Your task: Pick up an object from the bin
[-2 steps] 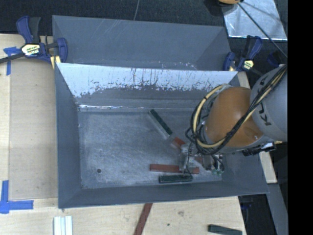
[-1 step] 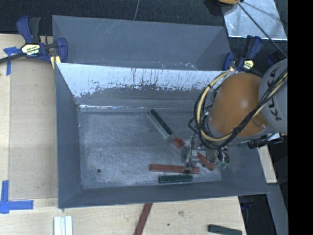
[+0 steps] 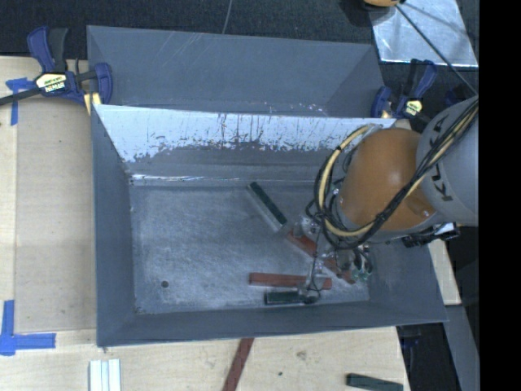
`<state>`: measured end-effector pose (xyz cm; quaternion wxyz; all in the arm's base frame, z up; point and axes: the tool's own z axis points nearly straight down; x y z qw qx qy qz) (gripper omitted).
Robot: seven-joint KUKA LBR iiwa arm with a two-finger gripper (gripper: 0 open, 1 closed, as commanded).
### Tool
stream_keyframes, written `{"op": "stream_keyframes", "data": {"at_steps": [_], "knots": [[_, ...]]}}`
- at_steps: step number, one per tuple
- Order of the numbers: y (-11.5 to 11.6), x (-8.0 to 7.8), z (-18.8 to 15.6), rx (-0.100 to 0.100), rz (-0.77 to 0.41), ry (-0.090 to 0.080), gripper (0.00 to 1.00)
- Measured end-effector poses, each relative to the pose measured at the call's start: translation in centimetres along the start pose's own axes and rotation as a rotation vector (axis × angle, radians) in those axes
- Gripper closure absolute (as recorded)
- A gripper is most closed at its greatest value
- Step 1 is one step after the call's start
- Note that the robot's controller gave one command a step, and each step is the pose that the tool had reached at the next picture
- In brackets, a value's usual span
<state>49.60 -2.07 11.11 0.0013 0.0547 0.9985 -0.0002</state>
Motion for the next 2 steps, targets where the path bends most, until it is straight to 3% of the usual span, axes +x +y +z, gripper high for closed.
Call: {"op": "stream_keyframes", "data": {"at_steps": [1, 2], "knots": [[0.0, 0.0, 0.7, 0.000, -0.002, 0.001, 0.00], [-0.9, 1.1, 3.9, -0.001, -0.228, -0.001, 1.00]]}}
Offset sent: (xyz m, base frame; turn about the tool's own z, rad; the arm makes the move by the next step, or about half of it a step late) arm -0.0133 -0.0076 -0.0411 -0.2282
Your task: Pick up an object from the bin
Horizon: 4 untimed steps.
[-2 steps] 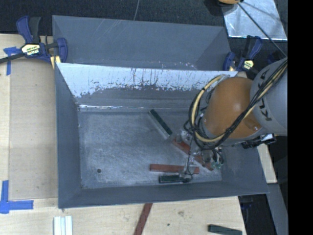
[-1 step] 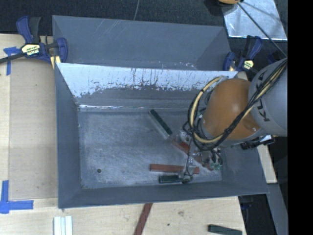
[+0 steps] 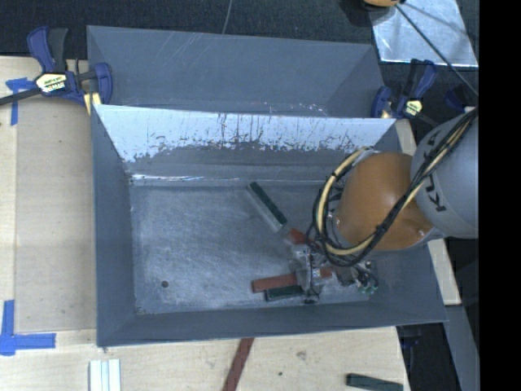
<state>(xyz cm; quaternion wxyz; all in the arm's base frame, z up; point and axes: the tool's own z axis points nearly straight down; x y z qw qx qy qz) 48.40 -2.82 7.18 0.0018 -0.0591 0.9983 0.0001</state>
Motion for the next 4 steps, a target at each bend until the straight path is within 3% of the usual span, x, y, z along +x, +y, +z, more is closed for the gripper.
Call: {"op": "stream_keyframes", "data": {"at_steps": [1, 2, 3, 4], "knots": [[0.0, 0.0, 0.0, 0.000, 0.001, 0.000, 1.00], [0.6, -0.1, -4.7, -0.001, 0.025, 0.008, 1.00], [3.7, -0.9, 0.0, 0.002, -0.075, -0.013, 0.00], [3.9, -0.5, -0.1, 0.000, -0.077, 0.005, 1.00]]}}
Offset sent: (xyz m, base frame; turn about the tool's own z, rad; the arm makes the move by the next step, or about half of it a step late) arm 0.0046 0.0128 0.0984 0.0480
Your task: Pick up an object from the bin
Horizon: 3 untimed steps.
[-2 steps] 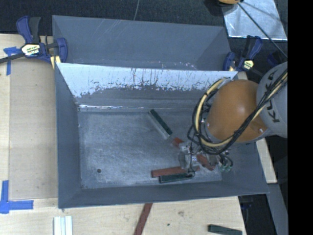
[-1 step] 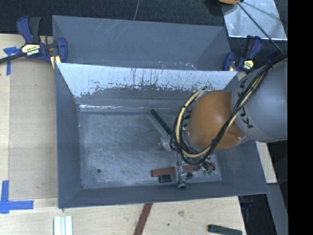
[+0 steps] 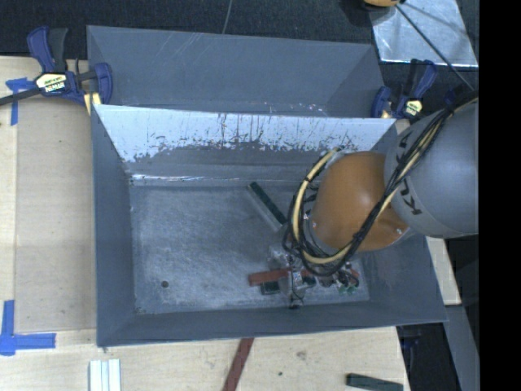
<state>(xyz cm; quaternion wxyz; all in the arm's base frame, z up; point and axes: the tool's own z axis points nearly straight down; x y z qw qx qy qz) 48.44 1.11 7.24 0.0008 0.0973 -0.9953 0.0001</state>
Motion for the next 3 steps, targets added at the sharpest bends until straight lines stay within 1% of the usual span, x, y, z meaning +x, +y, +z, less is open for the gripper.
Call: {"op": "stream_keyframes", "data": {"at_steps": [1, 2, 3], "knots": [[0.0, 0.0, 0.0, 0.000, 0.000, 0.000, 1.00], [-1.8, 0.0, -4.7, -0.001, -0.092, 0.000, 1.00], [-1.3, -0.6, -6.6, 0.001, -0.171, -0.006, 0.00]]}}
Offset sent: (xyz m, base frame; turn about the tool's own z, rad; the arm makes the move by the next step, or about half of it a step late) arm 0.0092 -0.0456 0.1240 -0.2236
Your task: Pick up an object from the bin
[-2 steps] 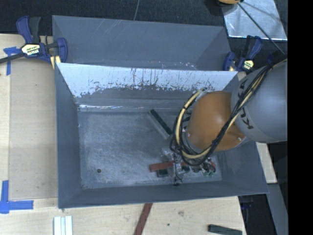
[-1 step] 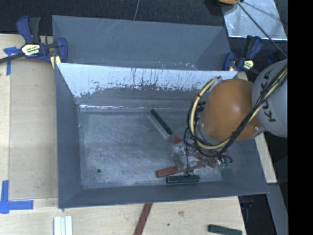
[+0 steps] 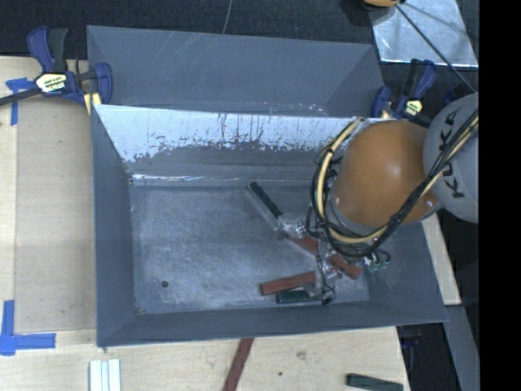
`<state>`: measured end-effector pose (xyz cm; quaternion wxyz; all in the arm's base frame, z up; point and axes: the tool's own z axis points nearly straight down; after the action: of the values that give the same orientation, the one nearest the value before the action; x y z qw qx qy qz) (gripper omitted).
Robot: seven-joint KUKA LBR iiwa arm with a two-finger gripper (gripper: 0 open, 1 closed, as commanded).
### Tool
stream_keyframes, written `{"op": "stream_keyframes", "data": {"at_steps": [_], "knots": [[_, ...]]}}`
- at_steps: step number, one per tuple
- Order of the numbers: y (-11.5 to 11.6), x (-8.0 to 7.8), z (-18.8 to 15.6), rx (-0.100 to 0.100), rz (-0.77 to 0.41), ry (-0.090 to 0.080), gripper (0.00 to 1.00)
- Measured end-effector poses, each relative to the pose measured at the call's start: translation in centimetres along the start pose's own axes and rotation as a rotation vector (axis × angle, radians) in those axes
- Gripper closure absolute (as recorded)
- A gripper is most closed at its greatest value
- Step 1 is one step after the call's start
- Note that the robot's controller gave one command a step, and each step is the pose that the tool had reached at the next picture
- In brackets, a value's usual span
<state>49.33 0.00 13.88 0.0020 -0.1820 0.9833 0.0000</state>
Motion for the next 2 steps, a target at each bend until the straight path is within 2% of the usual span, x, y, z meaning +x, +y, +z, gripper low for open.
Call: {"op": "stream_keyframes", "data": {"at_steps": [1, 2], "knots": [[0.0, 0.0, 0.0, 0.000, 0.001, 0.000, 0.00], [-0.7, -0.3, 2.3, 0.002, 0.073, -0.007, 0.00]]}}
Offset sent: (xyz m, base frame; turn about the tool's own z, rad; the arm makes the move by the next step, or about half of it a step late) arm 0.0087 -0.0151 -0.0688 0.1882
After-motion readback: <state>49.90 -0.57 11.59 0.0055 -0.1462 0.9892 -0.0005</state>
